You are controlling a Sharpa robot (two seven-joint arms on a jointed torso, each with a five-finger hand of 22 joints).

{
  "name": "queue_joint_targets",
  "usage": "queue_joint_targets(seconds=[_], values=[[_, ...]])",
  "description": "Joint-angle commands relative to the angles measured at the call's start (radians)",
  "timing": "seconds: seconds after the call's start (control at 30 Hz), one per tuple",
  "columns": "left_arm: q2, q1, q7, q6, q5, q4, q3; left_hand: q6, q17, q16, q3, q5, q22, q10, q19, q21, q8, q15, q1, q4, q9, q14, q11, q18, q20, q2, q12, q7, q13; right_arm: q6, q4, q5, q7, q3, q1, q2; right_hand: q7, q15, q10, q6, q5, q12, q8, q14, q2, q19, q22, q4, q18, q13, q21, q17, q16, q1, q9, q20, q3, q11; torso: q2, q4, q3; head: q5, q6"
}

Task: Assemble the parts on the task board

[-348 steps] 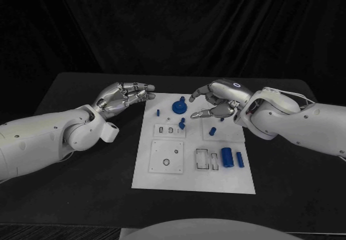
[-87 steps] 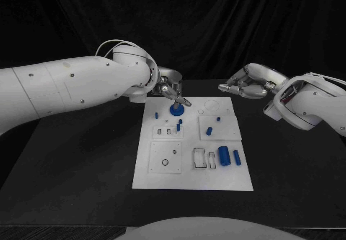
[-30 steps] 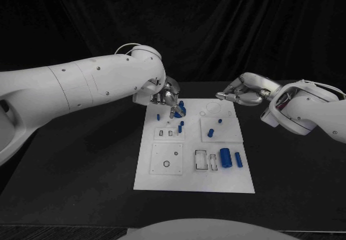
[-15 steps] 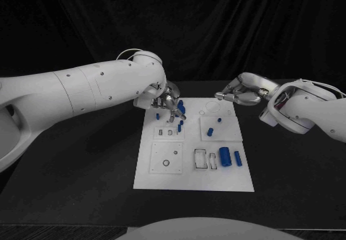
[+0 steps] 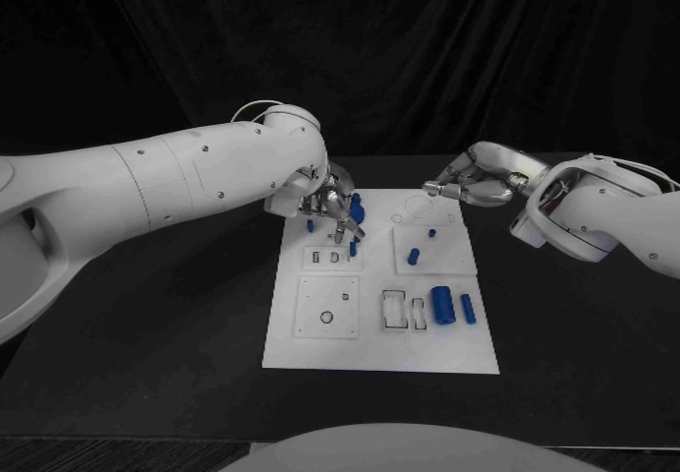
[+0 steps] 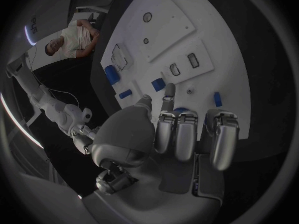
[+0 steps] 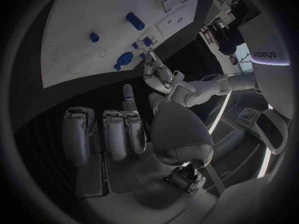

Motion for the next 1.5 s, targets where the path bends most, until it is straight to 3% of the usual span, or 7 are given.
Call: queue_joint_targets(seconds=[0.03,0.27,0.57,1.5], values=[[0.005,-0.006,0.011,-0.001,0.008,-0.002,0.001,-0.004,0.263,0.003,0.001,0.005,0.263,0.105,0.105,0.003,-0.006,-0.009,0.010,-0.007,-0.001,0.106,-0.008,-0.006,-0.006,0.000,0.003,-0.002,0.263,0.010,-0.001,0.000,-0.015,0.001,-0.003,0.002,-0.001,-0.009,0.104,0.006,0.002,0.001,0.005,0.102,0.000,0.065,0.239,0.001,0.011,0.263,0.005,0.258,0.003,0.009,0.001,-0.005,-0.007,-0.005,0.000,0.0008,0.0003,-0.002,-0.001],[0.010,-0.014,0.011,-0.003,0.008,-0.009,0.001,-0.001,0.263,0.003,0.008,0.012,0.263,0.105,0.105,0.003,-0.007,-0.010,0.018,-0.014,0.000,0.106,-0.009,-0.006,-0.007,0.003,0.003,-0.004,0.263,0.011,-0.003,0.000,-0.016,0.001,-0.004,0.004,-0.001,-0.009,0.104,0.006,0.002,0.001,0.005,0.102,0.000,0.065,0.239,0.001,0.011,0.263,0.005,0.258,0.003,0.009,0.001,-0.005,-0.007,-0.005,0.000,0.0019,0.0008,-0.006,-0.006],[0.016,-0.020,0.013,-0.009,0.008,-0.015,0.001,0.000,0.263,0.003,0.010,0.011,0.262,0.105,0.104,0.002,-0.008,-0.010,0.019,-0.015,0.000,0.106,-0.009,-0.006,-0.007,0.004,0.003,-0.004,0.263,0.009,-0.006,0.000,-0.016,0.001,-0.004,0.006,-0.001,-0.009,0.104,0.006,0.002,0.001,0.005,0.102,0.001,0.064,0.238,0.002,0.011,0.263,0.004,0.257,0.003,0.011,0.001,-0.005,-0.008,-0.005,0.000,-0.0019,0.0015,-0.004,-0.009],[0.035,-0.028,0.013,-0.004,0.008,-0.029,0.001,0.043,0.263,0.003,0.035,0.030,0.260,0.105,0.102,0.001,0.007,-0.023,0.047,-0.054,0.026,0.106,-0.025,-0.005,-0.019,-0.005,0.003,-0.022,0.263,0.020,-0.006,0.000,-0.022,0.001,-0.004,0.010,-0.002,-0.009,0.104,0.010,0.000,0.001,0.008,0.101,0.012,0.064,0.238,0.007,0.011,0.263,0.003,0.255,0.002,0.005,0.003,-0.005,-0.017,-0.006,0.003,0.0024,0.0014,-0.006,-0.022]])
